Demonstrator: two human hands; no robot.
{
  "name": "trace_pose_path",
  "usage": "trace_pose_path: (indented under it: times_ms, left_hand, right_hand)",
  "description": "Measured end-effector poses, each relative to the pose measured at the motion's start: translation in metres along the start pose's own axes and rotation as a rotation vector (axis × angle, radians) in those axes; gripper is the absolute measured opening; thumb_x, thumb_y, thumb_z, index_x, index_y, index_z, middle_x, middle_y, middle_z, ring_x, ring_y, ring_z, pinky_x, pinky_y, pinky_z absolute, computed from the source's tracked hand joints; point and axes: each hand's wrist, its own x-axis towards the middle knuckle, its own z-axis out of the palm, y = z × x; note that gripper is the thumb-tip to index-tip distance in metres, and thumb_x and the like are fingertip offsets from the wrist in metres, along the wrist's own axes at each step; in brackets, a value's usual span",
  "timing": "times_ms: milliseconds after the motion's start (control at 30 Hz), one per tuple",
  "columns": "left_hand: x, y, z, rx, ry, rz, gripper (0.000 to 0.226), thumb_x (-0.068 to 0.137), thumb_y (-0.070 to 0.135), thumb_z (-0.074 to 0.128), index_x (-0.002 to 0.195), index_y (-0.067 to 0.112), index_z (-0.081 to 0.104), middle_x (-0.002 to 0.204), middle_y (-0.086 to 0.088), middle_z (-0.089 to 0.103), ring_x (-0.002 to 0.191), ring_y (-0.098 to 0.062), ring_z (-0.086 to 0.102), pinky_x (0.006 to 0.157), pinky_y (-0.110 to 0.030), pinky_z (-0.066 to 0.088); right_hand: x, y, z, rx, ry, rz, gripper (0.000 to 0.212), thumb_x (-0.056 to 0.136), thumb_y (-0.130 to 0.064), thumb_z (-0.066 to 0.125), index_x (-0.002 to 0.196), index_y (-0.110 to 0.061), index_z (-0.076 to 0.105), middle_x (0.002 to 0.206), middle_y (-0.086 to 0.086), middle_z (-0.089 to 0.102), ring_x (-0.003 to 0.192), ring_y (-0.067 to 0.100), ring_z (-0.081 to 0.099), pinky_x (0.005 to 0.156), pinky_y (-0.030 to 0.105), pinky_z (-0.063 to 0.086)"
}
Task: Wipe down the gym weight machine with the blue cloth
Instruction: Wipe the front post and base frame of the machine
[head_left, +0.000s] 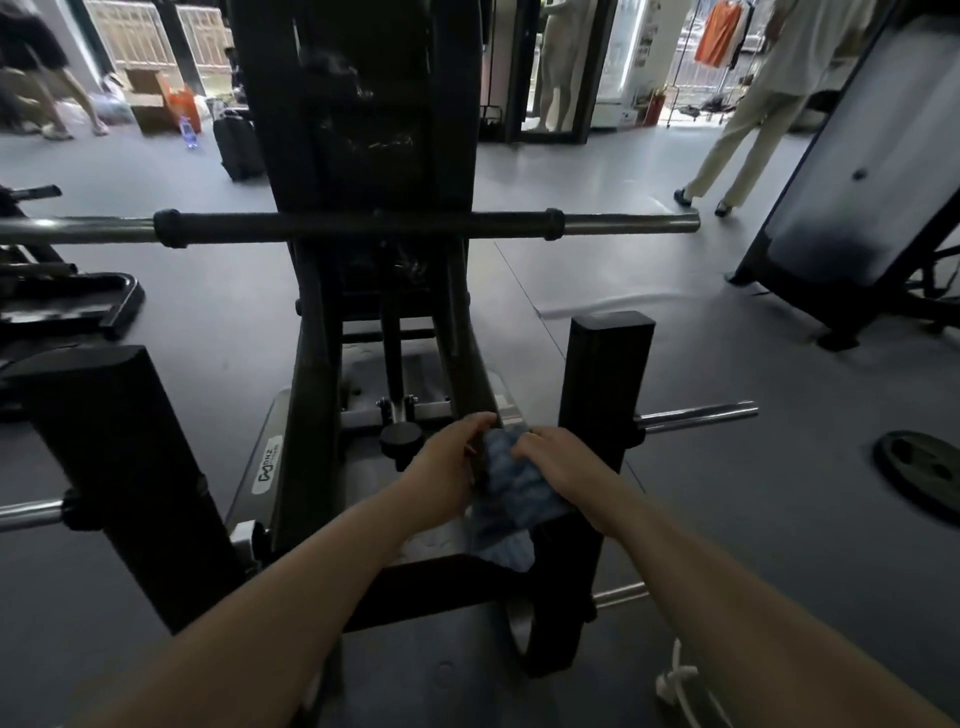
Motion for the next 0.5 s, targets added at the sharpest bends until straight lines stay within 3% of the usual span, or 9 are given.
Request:
trace_pose_path:
  times_ms: [67,167,200,267,333,433,500]
  left_hand:
    - [0.009,0.004,-0.001,-0.006,-0.086,0.021,0.053,0.083,-0.011,0.055,0.133,0.003,0.045,0.130,-0.012,0.053,0.117,-0.020,0.053,0.084,-0.008,0.034]
    - [0.030,-0.007,-0.010,-0.003,-0.201,0.013,0.044,0.079,-0.010,0.065,0.121,-0.007,0.052,0.113,-0.011,0.059,0.091,0.015,0.054,0.080,-0.002,0.039]
    - [0.039,-0.011,-0.015,-0.016,-0.219,-0.025,0.038,0.079,-0.010,0.064,0.116,-0.007,0.055,0.106,-0.012,0.060,0.085,0.013,0.055,0.079,-0.007,0.043]
    - [0.059,-0.022,-0.028,-0.091,-0.228,-0.122,0.028,0.081,-0.012,0.059,0.104,0.005,0.060,0.093,-0.010,0.063,0.083,-0.009,0.059,0.077,-0.021,0.050]
    - [0.080,-0.031,-0.043,-0.164,-0.212,-0.164,0.035,0.080,-0.013,0.058,0.090,0.020,0.058,0.084,0.001,0.061,0.079,-0.010,0.057,0.072,-0.020,0.048]
    - [0.119,-0.053,-0.069,-0.184,-0.193,-0.190,0.033,0.080,-0.008,0.061,0.094,0.021,0.060,0.089,0.001,0.064,0.088,-0.013,0.060,0.080,-0.025,0.050]
    - [0.147,-0.067,-0.090,-0.216,-0.224,-0.214,0.026,0.082,-0.003,0.062,0.101,0.015,0.061,0.089,0.000,0.066,0.085,-0.011,0.062,0.075,-0.019,0.052]
  right_hand:
    - [0.005,-0.009,-0.009,-0.008,0.014,-0.056,0.029,0.096,-0.010,0.039,0.069,-0.015,0.050,0.070,-0.001,0.052,0.061,0.006,0.048,0.047,0.007,0.038]
    - [0.021,-0.024,-0.017,0.026,0.008,-0.104,0.020,0.094,-0.021,0.051,0.075,-0.015,0.055,0.071,0.000,0.057,0.061,0.009,0.055,0.050,0.012,0.043]
    - [0.029,-0.029,-0.017,0.020,0.010,-0.120,0.014,0.091,-0.025,0.058,0.081,-0.015,0.058,0.075,0.000,0.061,0.066,0.010,0.060,0.054,0.015,0.045]
    - [0.051,-0.038,-0.015,0.001,0.064,-0.161,0.016,0.086,-0.028,0.066,0.092,-0.014,0.060,0.086,0.002,0.065,0.078,0.014,0.064,0.064,0.021,0.049]
    - [0.076,-0.049,-0.012,0.041,0.142,-0.183,0.013,0.085,-0.023,0.067,0.091,-0.015,0.059,0.091,0.005,0.065,0.083,0.017,0.064,0.069,0.025,0.051]
    - [0.118,-0.069,-0.001,0.125,0.194,-0.194,0.013,0.087,-0.015,0.063,0.098,-0.015,0.058,0.096,0.003,0.063,0.089,0.018,0.062,0.069,0.024,0.052]
    - [0.152,-0.086,0.005,0.112,0.238,-0.201,0.022,0.087,-0.012,0.061,0.108,-0.014,0.054,0.099,0.002,0.060,0.092,0.018,0.060,0.066,0.023,0.051]
